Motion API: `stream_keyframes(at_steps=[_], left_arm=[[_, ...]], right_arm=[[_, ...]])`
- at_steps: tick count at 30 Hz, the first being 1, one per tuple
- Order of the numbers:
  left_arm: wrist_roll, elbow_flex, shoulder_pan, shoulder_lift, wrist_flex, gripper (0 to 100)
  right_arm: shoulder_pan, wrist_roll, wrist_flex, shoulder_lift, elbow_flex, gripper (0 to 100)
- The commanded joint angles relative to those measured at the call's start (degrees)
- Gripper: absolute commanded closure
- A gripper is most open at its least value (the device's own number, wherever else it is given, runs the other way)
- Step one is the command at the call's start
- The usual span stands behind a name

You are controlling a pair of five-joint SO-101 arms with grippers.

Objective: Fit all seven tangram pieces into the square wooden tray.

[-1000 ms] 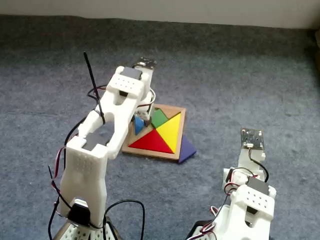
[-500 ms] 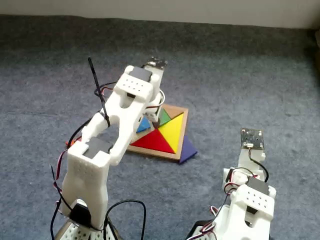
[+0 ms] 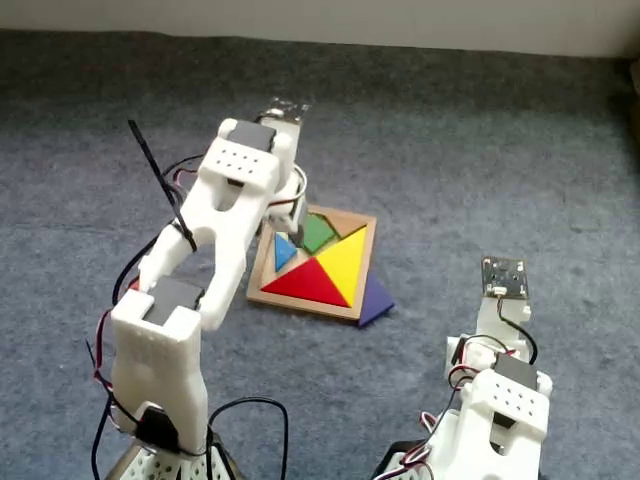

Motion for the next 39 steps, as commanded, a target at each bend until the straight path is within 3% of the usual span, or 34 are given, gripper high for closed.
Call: stream_keyframes(at_steps=[1,5,14,27,35,39], left_arm=[[0.26,2.07,-2.77,-3.30,-2.90,77],[-3.43,6.64,-3.03,-3.30,-7.56,77],[-3.96,11.47,-1.89,-3.12,-13.98,77],[-4.13,11.47,7.96,-3.47,-14.24,76],[-4.13,6.02,7.96,-4.09,-13.45,77],[-4.13,2.07,6.81,-6.73,-7.21,77]], right_arm=[[1.63,-0.09,-0.84,0.31,-0.22,86.5],[1.63,-0.09,-0.84,0.31,-0.22,86.5],[1.63,-0.09,-0.84,0.31,-0.22,86.5],[1.71,-0.09,-0.84,0.31,-0.22,86.5],[1.71,-0.09,-0.84,0.31,-0.22,86.5],[1.71,-0.09,-0.84,0.31,-0.22,86.5]])
